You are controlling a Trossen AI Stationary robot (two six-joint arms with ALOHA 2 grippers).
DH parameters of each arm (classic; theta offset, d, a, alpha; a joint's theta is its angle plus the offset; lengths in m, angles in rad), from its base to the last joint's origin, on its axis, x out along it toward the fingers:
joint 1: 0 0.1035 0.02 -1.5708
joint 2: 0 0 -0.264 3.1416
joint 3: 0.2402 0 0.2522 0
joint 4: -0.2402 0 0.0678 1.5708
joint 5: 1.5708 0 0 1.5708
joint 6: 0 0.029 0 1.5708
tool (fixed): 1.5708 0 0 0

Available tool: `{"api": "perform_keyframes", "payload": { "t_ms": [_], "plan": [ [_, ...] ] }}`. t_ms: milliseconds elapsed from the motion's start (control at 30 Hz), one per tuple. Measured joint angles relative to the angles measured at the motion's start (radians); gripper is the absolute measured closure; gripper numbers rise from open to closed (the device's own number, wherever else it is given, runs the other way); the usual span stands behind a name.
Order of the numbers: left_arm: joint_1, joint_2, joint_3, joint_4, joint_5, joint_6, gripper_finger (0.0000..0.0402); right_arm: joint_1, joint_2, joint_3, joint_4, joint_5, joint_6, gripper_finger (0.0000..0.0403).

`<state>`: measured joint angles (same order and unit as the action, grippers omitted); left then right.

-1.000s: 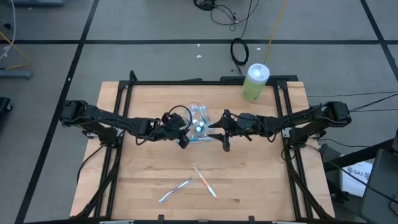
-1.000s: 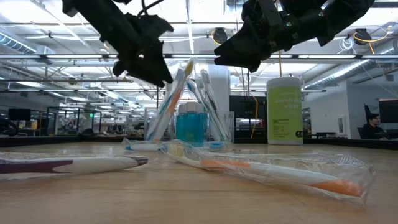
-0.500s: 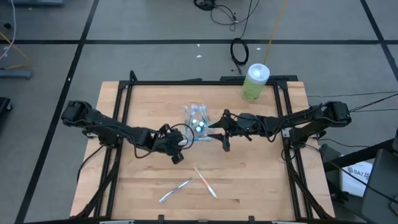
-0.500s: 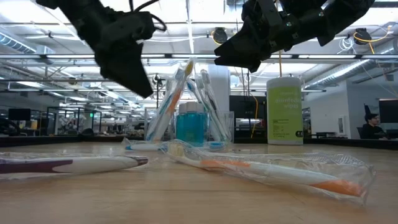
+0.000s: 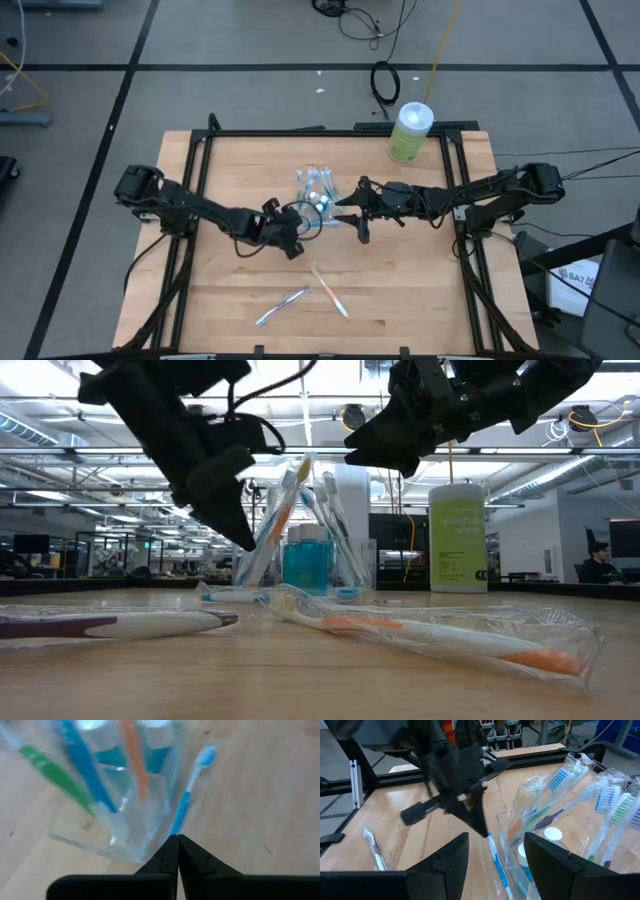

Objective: Pick & Place toothbrushing station
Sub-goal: Adjust the transparent organizer on the table, then put the blue toothbrush into the transparent organizer

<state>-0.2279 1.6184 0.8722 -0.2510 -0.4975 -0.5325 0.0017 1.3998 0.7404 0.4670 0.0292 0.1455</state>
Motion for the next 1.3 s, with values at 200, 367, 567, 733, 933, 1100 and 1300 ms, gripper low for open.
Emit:
{"api": "perform_keyframes", "payload": {
  "t_ms": [200, 367, 567, 733, 933, 1100, 1300],
  "plan": [
    [0.066, -0.002, 0.0, -0.007, 0.025, -0.009, 0.0388, 0.0, 0.0, 0.0, 0.0, 0.0, 0.0, 0.022],
    [0.1, -0.002, 0.0, -0.006, 0.034, 0.002, 0.0394, 0.0, 0.0, 0.0, 0.0, 0.0, 0.0, 0.022],
    [0.127, -0.002, 0.0, -0.007, 0.023, 0.014, 0.0398, 0.0, 0.0, 0.0, 0.0, 0.0, 0.0, 0.022],
    [0.153, -0.002, 0.0, -0.006, -0.032, 0.034, 0.0392, 0.0, 0.0, 0.0, 0.0, 0.0, 0.0, 0.022],
    [0.161, -0.005, 0.0, -0.007, -0.026, 0.054, 0.0391, 0.0, 0.0, 0.0, -0.01, -0.001, -0.007, 0.022],
    [0.128, -0.037, 0.0, -0.008, 0.05, 0.063, 0.0388, 0.0, 0.008, 0.0, -0.093, -0.004, -0.053, 0.022],
    [0.075, -0.132, 0.0, -0.014, 0.114, 0.125, 0.0393, 0.026, 0.107, -0.022, -0.016, -0.004, -0.079, 0.0218]
  ]
}}
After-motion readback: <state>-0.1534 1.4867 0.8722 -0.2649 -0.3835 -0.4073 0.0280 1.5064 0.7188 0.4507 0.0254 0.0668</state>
